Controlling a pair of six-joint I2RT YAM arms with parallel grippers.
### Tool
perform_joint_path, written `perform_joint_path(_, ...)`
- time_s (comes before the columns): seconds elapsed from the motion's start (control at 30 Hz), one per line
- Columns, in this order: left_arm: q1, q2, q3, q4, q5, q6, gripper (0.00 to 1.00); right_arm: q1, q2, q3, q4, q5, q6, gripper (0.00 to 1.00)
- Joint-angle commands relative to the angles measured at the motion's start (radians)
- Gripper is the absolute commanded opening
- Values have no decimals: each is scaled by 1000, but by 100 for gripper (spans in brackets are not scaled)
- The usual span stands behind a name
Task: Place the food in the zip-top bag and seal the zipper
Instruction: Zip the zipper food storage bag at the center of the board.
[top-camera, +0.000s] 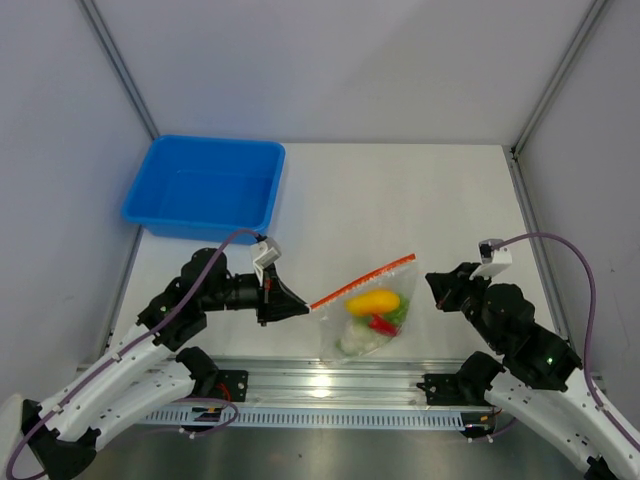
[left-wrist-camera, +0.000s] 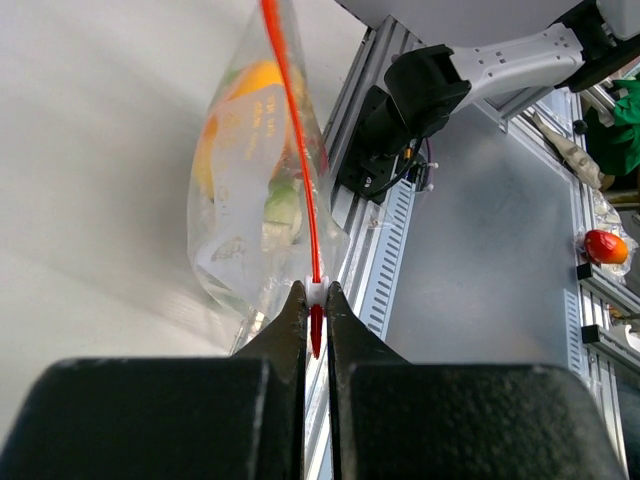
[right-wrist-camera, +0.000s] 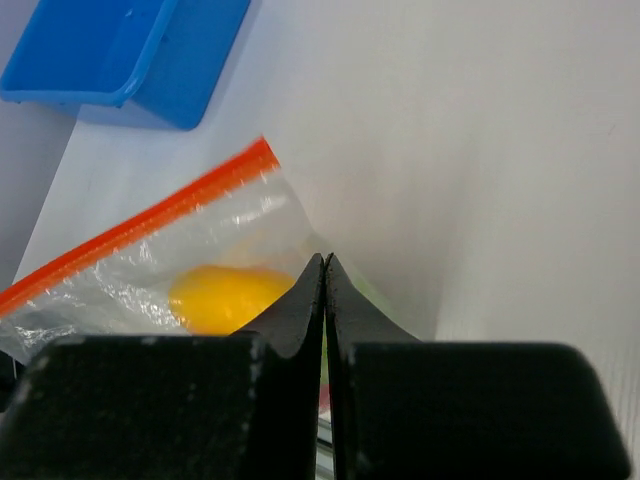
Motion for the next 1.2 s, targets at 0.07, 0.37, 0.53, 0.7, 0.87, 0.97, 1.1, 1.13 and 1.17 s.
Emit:
perform_joint_path(0.07,13,-15,6,-14,-1,18,1,-8,-7,37,-11,57,2,0)
perform_joint_path(0.37,14,-4,8,3,25,13,1,-8,111,37,147,-386,-116,13)
perform_joint_path(0.53,14,-2,24,5,48,7,1,-6,215,94,172,-490,-150,59)
perform_joint_path(0.7,13,-4,43,3,97,6,1,-8,300,231,132,-499,-240,76)
perform_joint_path(0.87,14,2,70,3,148,6,1,-6,429,370,116,-824,-357,78)
perform_joint_path(0.97,13,7,83,8,180,12,1,0,541,467,77,-980,-434,78)
perform_joint_path(1.1,14,24,106,9,227,18,1,18,669,579,24,-1132,-506,78)
perform_joint_path(1.13,14,28,110,5,234,19,1,23,715,615,21,-1181,-527,78)
perform_joint_path(1.17,13,31,115,0,240,24,1,28,737,631,20,-1204,-527,78)
